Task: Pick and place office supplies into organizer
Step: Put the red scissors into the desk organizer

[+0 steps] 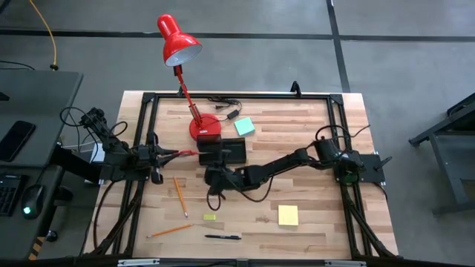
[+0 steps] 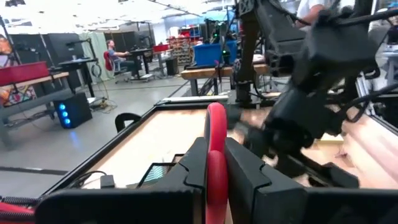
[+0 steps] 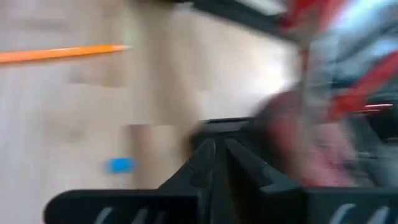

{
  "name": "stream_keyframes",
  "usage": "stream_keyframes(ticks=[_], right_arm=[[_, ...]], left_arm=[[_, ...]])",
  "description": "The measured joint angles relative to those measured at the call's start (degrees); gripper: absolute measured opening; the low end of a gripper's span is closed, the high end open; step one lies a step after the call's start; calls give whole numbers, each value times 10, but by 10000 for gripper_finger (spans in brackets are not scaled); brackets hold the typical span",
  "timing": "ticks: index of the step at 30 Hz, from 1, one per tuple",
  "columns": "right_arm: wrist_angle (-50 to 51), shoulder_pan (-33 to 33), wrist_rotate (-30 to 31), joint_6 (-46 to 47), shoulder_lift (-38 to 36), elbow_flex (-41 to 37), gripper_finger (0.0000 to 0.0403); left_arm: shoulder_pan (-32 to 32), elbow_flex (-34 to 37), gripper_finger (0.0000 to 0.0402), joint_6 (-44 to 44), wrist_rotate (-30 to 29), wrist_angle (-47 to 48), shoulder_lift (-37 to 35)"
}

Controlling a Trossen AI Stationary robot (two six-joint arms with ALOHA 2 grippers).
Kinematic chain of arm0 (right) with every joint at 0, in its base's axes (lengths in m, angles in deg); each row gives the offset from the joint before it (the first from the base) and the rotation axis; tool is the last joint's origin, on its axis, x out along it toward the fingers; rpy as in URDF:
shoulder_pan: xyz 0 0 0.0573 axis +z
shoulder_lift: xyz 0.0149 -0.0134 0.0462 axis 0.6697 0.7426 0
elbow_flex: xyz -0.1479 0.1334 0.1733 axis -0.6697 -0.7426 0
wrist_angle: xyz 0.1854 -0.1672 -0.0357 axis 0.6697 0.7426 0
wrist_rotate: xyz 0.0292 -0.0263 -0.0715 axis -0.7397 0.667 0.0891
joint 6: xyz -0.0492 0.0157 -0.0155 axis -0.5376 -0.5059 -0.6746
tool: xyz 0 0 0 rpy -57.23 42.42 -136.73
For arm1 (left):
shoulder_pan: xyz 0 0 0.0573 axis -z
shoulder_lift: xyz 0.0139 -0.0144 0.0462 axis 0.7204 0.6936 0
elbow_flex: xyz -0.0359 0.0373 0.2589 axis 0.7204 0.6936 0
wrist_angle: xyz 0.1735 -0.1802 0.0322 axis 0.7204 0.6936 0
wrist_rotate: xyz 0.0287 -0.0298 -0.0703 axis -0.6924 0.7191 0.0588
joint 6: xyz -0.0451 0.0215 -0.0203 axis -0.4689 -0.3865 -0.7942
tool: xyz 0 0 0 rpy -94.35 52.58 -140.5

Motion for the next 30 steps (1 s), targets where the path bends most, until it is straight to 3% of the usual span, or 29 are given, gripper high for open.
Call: stream_keyframes(ticks=[3, 6, 9, 13, 17, 19, 23, 30], right_arm=[[-13, 3, -110, 28, 4, 0, 36], [-118, 16, -232, 43, -2, -33, 43], [-358, 10, -382, 66, -15, -138, 46], [-608, -24, -430, 148, -45, -304, 38], [-796, -34, -441, 190, -95, -444, 26], [-844, -35, -437, 185, -122, -500, 22], [-897, -38, -373, 154, -167, -591, 17], [-917, -24, -275, 141, -221, -665, 16]], left_arm=[[0, 0, 19, 13, 5, 1, 0], [0, 0, 19, 23, 13, 2, 0], [0, 0, 19, 24, 13, 1, 0], [0, 0, 19, 24, 16, 0, 0], [0, 0, 19, 31, 18, 0, 0], [0, 0, 19, 50, 12, 0, 0], [-1, 0, 19, 65, -17, -1, 0], [0, -31, 19, 122, 13, -50, 0]])
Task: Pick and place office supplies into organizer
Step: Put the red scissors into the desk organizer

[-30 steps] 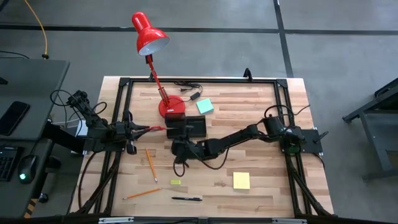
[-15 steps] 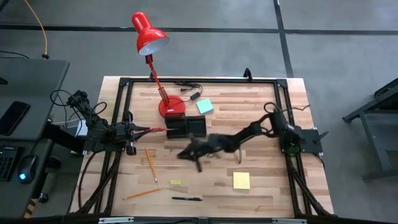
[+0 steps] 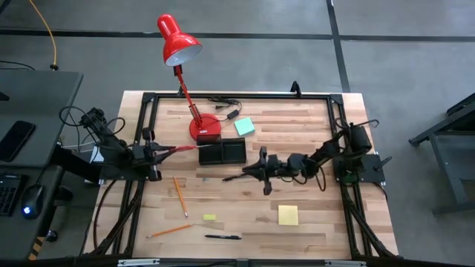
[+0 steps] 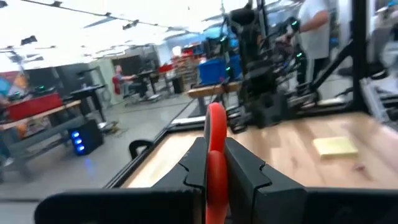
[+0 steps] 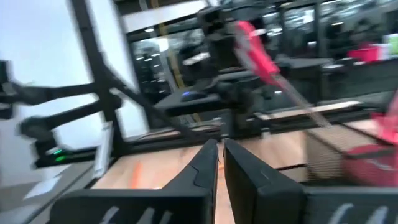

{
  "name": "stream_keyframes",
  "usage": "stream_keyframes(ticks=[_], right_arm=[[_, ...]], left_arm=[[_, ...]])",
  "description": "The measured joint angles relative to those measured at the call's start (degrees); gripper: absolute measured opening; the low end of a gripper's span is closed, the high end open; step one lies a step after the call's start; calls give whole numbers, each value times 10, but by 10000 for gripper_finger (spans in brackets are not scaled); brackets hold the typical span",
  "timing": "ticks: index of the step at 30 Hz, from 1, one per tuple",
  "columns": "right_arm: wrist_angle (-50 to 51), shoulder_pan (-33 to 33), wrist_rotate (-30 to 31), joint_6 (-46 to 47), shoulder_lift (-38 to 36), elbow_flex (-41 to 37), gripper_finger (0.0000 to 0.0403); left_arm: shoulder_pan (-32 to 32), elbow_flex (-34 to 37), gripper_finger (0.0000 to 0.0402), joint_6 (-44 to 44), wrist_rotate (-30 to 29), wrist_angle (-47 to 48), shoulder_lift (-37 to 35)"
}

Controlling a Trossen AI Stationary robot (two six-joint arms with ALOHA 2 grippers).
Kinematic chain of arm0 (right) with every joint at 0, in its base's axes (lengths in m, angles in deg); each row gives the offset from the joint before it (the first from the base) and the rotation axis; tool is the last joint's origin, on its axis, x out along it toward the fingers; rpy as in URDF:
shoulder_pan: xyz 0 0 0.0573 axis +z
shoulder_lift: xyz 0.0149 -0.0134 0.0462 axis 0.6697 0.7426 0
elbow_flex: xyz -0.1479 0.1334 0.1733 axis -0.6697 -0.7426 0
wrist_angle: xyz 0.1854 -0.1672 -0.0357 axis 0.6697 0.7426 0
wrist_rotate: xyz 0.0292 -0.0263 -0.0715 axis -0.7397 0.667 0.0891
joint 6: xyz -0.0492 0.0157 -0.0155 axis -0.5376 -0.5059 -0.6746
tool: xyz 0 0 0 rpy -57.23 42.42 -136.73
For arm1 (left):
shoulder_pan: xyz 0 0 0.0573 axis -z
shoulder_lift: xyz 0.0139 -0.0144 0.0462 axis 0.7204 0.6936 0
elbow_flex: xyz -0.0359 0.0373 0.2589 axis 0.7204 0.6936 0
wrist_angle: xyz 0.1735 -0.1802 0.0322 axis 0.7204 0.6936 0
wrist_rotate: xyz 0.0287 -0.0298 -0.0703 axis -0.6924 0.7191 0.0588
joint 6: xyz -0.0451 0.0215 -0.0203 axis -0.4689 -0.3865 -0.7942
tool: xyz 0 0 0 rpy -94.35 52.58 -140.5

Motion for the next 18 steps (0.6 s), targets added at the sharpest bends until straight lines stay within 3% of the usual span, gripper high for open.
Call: stream_keyframes(ticks=[5, 9, 18], right_arm=[[0, 1, 29, 1, -4, -9, 16], [5, 1, 30, 0, -4, -8, 16], [8, -1, 53, 0, -4, -8, 16]], left_arm=[[0, -35, 19, 16, -17, 29, 0], [0, -101, 19, 2, 20, 81, 0], [0, -261, 19, 40, -15, 185, 58]])
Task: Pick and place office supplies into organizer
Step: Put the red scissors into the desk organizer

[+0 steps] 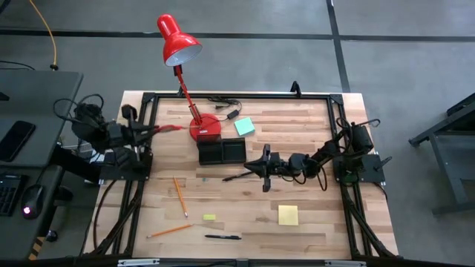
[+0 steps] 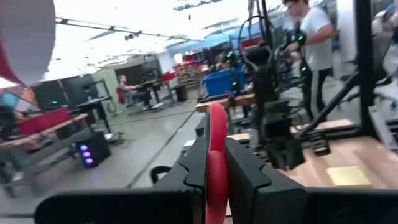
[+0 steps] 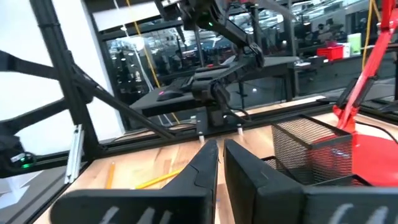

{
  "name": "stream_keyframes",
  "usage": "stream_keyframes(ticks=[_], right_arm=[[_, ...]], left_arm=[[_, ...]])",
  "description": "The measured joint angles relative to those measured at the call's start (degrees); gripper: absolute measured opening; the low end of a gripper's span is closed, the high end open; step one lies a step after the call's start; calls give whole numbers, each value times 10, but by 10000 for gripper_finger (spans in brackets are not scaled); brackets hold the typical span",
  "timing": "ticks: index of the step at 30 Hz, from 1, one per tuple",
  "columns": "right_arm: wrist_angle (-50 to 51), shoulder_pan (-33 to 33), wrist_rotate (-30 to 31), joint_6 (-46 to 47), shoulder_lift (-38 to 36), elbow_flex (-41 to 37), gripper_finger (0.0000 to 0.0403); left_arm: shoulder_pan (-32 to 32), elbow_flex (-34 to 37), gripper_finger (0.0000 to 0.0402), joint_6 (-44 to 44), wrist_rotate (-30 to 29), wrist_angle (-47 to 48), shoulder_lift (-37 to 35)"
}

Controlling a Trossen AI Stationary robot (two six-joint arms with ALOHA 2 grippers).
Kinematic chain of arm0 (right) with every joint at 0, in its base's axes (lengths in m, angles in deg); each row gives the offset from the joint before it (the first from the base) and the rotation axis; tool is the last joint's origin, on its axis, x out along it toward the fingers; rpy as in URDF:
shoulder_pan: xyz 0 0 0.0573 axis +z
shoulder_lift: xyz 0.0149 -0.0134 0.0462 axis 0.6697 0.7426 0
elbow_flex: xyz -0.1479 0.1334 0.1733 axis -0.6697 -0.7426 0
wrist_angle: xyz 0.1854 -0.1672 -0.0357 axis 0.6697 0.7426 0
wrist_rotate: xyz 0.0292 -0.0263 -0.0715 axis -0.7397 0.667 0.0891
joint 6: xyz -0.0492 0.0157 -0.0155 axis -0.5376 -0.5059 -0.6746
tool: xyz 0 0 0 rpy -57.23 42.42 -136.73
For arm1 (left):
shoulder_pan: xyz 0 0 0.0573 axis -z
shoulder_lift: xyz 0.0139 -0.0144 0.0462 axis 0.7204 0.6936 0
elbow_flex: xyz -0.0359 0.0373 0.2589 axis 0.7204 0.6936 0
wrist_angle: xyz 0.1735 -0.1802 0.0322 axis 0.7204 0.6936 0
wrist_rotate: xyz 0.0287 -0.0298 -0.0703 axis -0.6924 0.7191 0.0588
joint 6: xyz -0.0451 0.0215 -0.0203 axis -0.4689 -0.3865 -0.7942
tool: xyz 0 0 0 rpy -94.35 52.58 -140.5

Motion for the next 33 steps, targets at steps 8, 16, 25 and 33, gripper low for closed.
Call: stream_keyframes(ticks=[8, 16, 25, 33], right_arm=[[5, -1, 10, -1, 0, 0, 16], [8, -1, 28, -4, 0, 0, 16], [9, 3, 42, 1, 0, 0, 16], [48, 28, 91, -1, 0, 0, 16]], left_arm=[[0, -91, 19, -10, -10, 46, 121], [0, -166, 19, 46, 77, -62, 268], [-149, -182, 19, 28, 245, -120, 481], [-332, -184, 19, 11, 424, -162, 527]])
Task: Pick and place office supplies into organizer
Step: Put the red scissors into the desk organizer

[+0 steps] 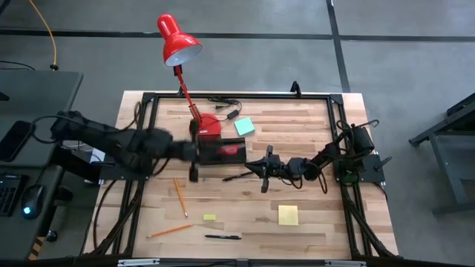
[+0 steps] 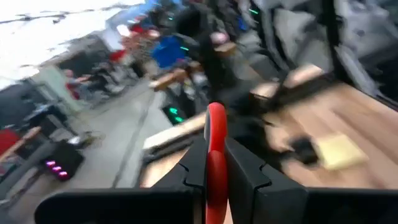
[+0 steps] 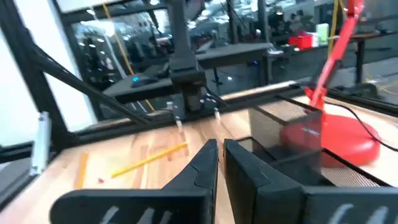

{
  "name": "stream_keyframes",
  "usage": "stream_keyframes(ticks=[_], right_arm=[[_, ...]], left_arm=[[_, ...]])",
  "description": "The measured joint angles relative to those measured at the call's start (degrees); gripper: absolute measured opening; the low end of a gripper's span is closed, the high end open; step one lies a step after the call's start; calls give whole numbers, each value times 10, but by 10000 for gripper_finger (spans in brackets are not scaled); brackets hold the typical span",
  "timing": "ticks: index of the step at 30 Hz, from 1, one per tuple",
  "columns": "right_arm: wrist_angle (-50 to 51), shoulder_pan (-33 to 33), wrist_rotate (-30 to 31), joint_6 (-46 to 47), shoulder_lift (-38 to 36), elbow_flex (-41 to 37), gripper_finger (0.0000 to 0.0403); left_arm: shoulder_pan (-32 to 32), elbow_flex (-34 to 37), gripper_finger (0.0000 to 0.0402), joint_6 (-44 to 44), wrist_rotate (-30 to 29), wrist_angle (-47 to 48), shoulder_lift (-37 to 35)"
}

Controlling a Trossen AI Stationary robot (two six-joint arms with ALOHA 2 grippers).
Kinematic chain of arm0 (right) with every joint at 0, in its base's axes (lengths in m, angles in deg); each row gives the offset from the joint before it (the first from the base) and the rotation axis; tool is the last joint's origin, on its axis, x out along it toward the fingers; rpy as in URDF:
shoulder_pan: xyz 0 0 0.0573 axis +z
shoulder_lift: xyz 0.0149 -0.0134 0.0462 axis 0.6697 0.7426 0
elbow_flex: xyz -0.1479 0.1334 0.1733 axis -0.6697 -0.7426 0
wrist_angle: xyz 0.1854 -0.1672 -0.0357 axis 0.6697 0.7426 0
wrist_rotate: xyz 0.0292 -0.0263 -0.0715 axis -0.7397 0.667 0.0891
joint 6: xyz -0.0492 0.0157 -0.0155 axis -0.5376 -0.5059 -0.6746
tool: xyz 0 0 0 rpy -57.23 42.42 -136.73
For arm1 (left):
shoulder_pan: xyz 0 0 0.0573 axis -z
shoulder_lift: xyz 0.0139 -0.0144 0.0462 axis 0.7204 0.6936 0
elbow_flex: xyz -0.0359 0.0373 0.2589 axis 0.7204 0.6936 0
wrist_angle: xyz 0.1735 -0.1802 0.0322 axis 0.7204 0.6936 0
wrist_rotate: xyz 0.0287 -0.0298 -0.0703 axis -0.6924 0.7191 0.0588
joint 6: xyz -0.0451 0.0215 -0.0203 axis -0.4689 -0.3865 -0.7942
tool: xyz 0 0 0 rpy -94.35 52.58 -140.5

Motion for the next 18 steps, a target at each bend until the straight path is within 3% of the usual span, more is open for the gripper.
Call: stream_keyframes(ticks=[5, 11, 13, 15, 18], right_arm=[[12, 16, 71, -25, 0, 0, 16], [-2, 32, 215, -121, -18, 0, 16], [1, 35, 236, -144, -40, -1, 16], [2, 31, 177, -163, -71, -16, 16], [-3, 2, 35, -124, -131, -55, 12]], left_arm=[[-106, 12, 19, -17, 77, 58, -27], [-222, 88, 19, -53, 165, 55, -51], [-257, 122, 19, -57, 181, 56, -54], [-287, 158, 19, -79, 229, 20, -62], [-315, 202, 19, -95, 284, -39, -81]])
